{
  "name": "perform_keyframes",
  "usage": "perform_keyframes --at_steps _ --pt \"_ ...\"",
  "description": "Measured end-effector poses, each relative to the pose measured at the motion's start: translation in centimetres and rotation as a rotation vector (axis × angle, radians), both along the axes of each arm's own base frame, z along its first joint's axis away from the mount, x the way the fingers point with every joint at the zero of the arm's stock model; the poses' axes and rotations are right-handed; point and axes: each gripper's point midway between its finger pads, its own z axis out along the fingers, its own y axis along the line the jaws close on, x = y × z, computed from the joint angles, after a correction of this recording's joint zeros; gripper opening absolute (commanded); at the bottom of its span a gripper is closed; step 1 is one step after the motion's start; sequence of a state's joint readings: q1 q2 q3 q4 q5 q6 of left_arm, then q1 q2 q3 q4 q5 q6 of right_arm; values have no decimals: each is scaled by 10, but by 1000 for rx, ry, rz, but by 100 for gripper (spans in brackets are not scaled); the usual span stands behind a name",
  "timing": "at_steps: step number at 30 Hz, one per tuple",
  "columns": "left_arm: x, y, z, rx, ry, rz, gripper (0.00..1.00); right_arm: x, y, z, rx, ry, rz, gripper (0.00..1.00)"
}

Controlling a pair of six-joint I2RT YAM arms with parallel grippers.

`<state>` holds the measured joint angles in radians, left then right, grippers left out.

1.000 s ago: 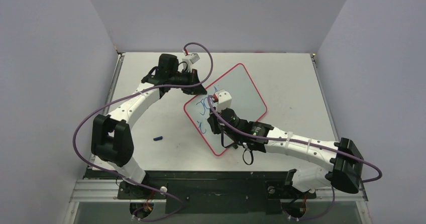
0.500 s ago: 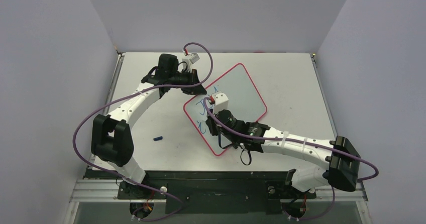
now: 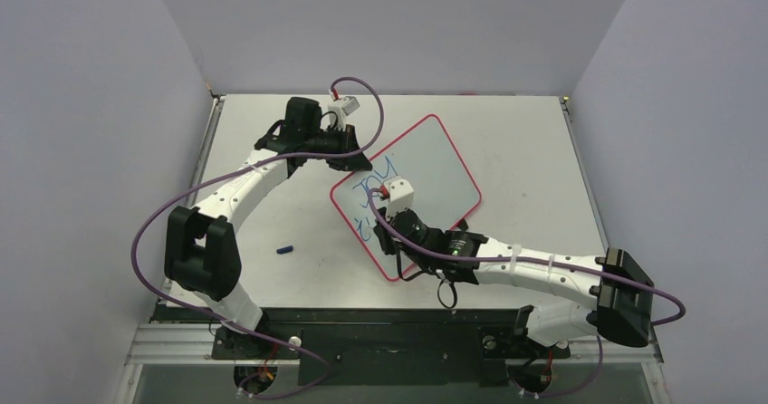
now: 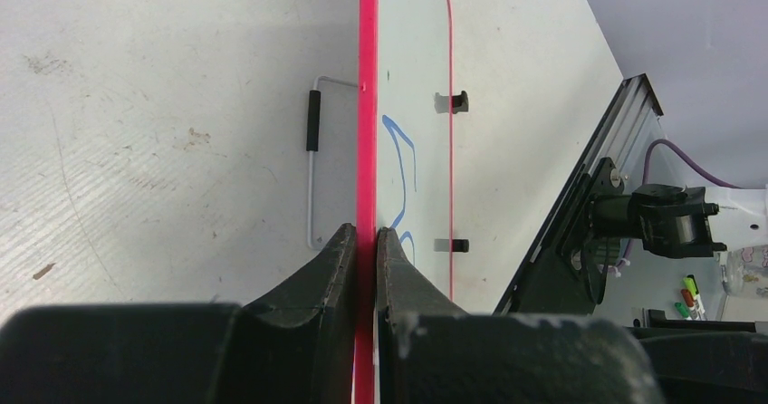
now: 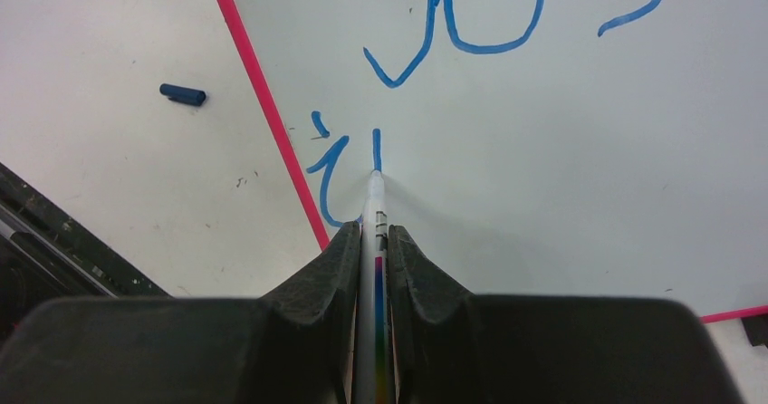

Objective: Write a sentence on the whiteboard

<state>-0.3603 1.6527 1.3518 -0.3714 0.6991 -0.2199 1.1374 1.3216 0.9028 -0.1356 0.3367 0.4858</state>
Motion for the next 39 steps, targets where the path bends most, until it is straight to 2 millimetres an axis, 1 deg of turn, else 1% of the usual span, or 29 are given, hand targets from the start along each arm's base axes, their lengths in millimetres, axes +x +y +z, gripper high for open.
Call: perform_keyframes --at_steps 10,20,29,39 --pt "0 0 0 -1 0 -1 0 -11 -5 -9 -20 16 -2 0" --pt "0 0 0 -1 1 -1 0 -12 -9 -12 -44 16 -9 0" --pt "-1 -1 1 -4 2 -4 0 -7 -4 -4 -60 -1 -11 0" --pt "-1 -1 1 -4 3 -4 0 1 8 9 -58 -23 -7 0"
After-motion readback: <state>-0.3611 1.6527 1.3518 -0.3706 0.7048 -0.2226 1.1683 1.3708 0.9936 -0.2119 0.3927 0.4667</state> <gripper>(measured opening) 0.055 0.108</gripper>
